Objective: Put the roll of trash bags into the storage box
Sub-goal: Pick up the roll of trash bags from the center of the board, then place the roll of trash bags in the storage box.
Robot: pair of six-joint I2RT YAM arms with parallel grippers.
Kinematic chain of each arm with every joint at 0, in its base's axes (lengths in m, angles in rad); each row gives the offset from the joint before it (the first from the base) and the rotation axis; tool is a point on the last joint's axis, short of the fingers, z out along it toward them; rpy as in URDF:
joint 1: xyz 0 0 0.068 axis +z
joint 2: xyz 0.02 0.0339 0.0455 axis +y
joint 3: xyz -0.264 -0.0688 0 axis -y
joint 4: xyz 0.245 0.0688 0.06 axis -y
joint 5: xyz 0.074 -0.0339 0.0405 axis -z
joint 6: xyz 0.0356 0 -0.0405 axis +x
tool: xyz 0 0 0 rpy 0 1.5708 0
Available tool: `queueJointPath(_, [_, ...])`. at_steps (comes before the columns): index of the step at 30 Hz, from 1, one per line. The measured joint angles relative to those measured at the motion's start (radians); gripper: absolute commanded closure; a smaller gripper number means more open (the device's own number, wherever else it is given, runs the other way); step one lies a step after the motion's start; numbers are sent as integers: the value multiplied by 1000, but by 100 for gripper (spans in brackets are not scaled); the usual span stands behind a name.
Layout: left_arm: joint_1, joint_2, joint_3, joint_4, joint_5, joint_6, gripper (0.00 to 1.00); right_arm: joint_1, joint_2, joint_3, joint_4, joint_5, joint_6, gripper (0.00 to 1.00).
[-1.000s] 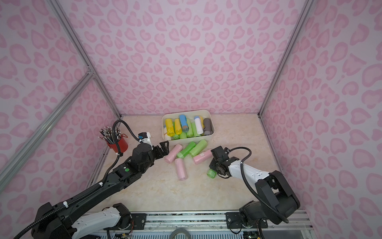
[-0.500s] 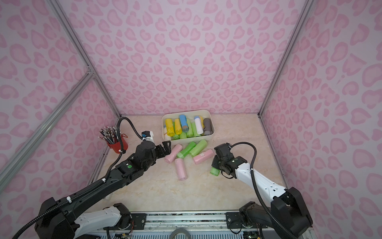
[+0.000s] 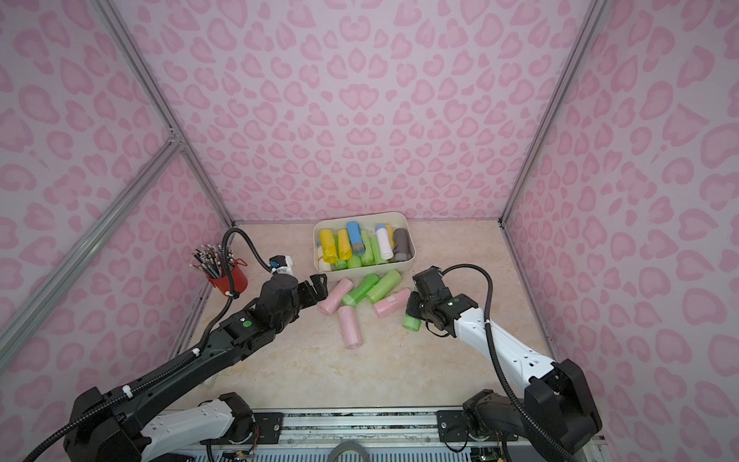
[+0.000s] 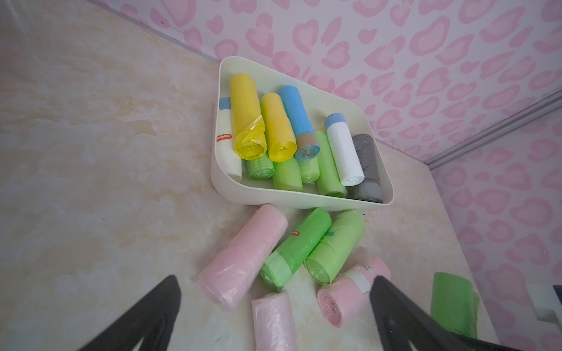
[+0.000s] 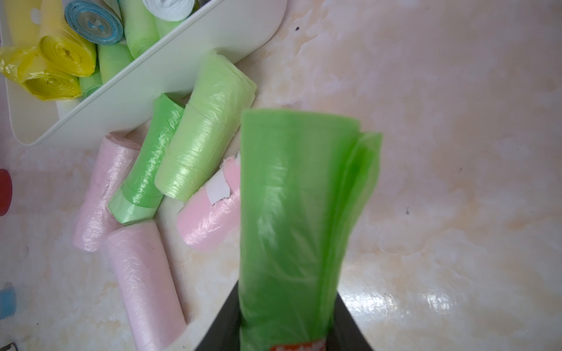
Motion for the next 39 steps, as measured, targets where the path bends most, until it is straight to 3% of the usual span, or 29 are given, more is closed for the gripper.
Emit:
queueJointPath(13, [0,-41,-21,-7,-24,0,0,0,106,150,-15,-4,-28,64])
queueJointPath(25, [8,-126,-69,-21,-55,0,0,-13,360,453,-29,-51,-137,65])
queueJointPath(39, [18,-160,-95,-37,-62,-7,0,-12,669,856,-150,-82,-372,65])
